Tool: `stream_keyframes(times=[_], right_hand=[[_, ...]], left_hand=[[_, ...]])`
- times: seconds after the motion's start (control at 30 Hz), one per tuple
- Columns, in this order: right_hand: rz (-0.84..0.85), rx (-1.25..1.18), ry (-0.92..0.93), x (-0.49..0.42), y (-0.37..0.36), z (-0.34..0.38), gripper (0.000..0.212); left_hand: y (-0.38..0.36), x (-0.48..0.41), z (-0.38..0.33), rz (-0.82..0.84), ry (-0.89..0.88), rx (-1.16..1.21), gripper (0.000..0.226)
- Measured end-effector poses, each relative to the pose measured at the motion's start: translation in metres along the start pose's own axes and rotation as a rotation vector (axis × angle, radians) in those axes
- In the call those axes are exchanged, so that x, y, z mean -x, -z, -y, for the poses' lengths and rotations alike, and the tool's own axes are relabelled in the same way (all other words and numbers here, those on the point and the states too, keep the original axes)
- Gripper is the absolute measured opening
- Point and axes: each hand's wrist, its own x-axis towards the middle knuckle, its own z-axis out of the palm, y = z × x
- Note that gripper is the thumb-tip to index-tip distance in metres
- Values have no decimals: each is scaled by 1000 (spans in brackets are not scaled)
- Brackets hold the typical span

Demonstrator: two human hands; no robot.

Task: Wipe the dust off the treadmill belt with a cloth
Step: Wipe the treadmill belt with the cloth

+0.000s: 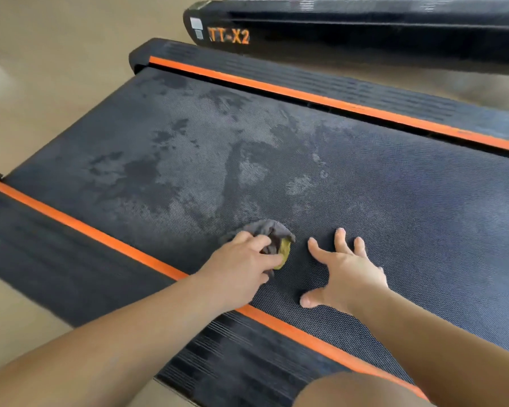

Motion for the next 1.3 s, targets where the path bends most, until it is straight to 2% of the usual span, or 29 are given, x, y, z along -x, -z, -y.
stream_keyframes(times=[0.1,0.2,0.3,0.37,0.43,0.5,0.6,0.67,0.77,0.87,0.97,1.07,1.17,1.23,1.3], right_hand=[[-20,-1,0,-1,-1,-1,127],[-14,-3,2,-1,-1,-1,127],[-32,2,5,-2,-2,-1,127],[-33,-8,-3,-3,-2,0,128],[-24,-7,-8,-3,-1,1,128],[-21,-2,-9,-4,-1,1,128],[-20,25,-4,-4,-1,1,129],[-25,21,2,-4,-2,0,129],[-22,10,2,-3,-1,0,127],[-20,5,-5,-3,-1,1,128],[-16,1,-11,-3,-1,2,129],[-15,-2,-9,-2,0,1,128],[-8,2,-7,-2,1,2,128],[-11,-5,-7,-3,0,2,129],[-11,-13,-11,-2,-1,1,129]], left_hand=[[-5,-6,14,-73,-65,5,24],[9,-8,45,-84,37,60,21],[5,0,73,-268,266,-44,17],[-3,0,64,-300,453,26,19],[-13,-2,33,-311,533,130,22],[-24,-1,-1,-280,432,237,21],[-33,17,-41,-51,123,396,16],[-28,21,-32,-26,49,363,14],[-16,8,13,-203,123,163,11],[-9,5,41,-363,368,107,8],[-17,8,13,-338,442,19,13],[-25,12,-19,-258,336,51,20],[-12,14,-11,-222,228,137,20],[1,13,10,-282,284,104,36],[8,13,33,-244,391,105,60]])
